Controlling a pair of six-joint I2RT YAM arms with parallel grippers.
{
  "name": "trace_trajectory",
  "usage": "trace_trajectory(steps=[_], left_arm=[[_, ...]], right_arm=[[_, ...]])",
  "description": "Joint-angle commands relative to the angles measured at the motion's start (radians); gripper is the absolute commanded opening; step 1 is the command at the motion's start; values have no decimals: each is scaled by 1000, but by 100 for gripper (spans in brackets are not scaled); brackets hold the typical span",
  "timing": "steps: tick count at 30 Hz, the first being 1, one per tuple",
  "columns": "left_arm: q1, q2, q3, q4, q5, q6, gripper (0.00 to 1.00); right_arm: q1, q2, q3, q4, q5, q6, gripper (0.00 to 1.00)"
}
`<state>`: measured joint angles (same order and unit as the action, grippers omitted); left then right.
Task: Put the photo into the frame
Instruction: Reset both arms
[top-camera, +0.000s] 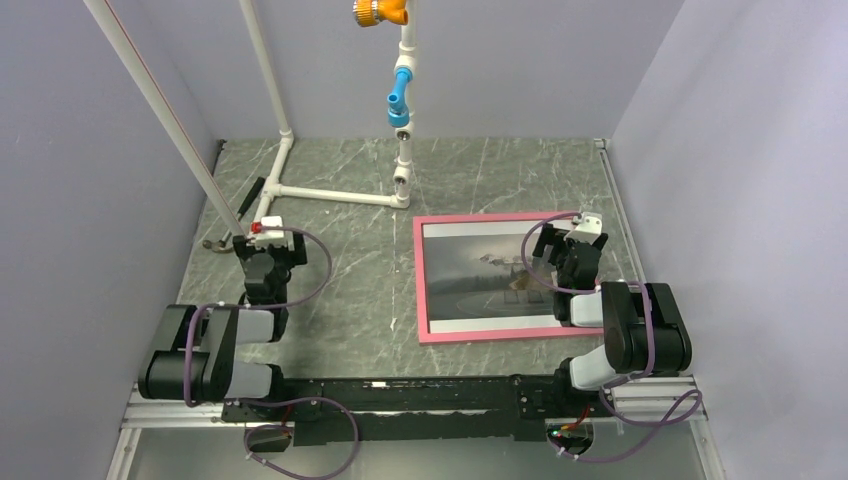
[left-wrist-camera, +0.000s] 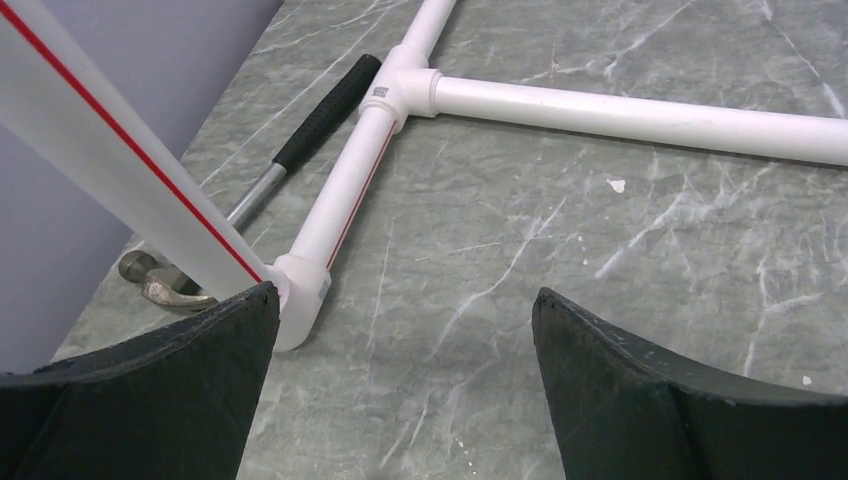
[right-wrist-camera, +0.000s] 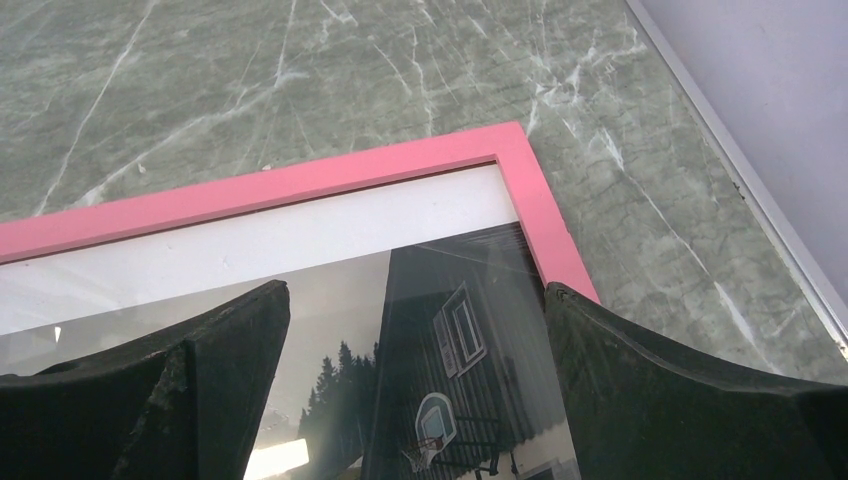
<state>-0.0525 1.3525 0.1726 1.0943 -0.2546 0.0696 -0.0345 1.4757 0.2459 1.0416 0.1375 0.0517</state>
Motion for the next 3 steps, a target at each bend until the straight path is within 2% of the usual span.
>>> trace_trajectory(steps=[1,3], left_arm=[[-3,6,30,35,-15,17,99],[-3,2,25,27,-19,13,99]], right_arm=[[3,1,7,65,-3,-9,100],[4,1,7,65,-3,-9,100]])
